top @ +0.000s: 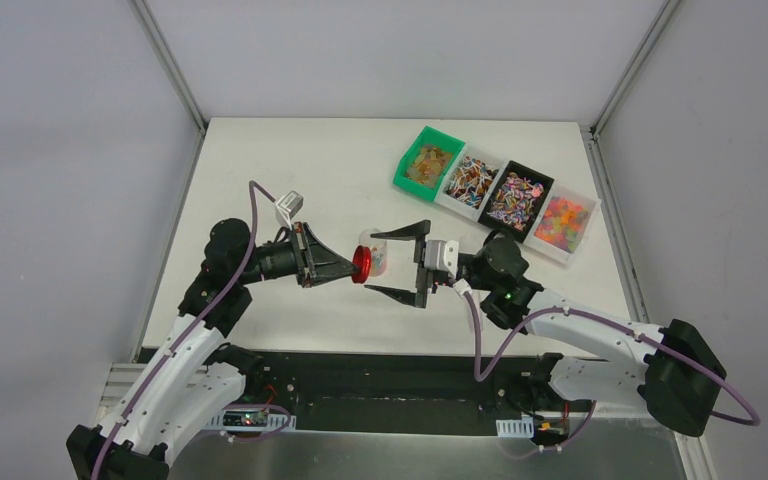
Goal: Pack the candies
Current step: Pick up the bottle lid at the center of the board, then close the bottle lid on the packing bottle.
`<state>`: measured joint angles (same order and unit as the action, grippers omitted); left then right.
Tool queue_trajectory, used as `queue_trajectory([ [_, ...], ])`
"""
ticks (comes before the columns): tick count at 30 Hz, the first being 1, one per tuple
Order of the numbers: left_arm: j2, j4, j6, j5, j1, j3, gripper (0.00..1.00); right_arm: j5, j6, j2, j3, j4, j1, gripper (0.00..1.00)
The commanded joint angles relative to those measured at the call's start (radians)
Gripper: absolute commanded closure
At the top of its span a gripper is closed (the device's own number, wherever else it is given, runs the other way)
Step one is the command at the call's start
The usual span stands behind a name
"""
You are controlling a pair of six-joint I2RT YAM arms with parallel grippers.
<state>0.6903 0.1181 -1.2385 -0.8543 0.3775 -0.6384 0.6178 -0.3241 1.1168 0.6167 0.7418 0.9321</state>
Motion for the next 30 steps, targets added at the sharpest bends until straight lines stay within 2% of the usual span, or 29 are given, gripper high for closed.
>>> queue_trajectory([
  [1, 0.001, -0.059, -0.005, 0.017, -0.006, 0.011, 1.00, 0.014, -0.023, 0.002, 0.038, 0.077, 0.010, 0.14],
  [5, 0.003, -0.066, -0.014, 0.018, -0.006, 0.011, 1.00, 0.026, -0.017, 0.002, 0.043, 0.081, 0.015, 0.28],
  [6, 0.003, -0.069, -0.016, 0.020, -0.005, 0.011, 1.00, 0.031, -0.013, 0.002, 0.045, 0.080, 0.016, 0.28],
  [15, -0.032, -0.073, -0.035, 0.032, -0.006, 0.037, 1.00, 0.023, -0.007, 0.023, 0.042, 0.114, 0.031, 0.16],
  [28, -0.031, -0.090, -0.044, 0.035, -0.006, 0.048, 1.00, 0.026, -0.007, 0.039, 0.055, 0.110, 0.046, 0.18],
  [30, -0.032, -0.091, -0.044, 0.032, -0.006, 0.048, 1.00, 0.029, -0.007, 0.044, 0.060, 0.105, 0.047, 0.21],
])
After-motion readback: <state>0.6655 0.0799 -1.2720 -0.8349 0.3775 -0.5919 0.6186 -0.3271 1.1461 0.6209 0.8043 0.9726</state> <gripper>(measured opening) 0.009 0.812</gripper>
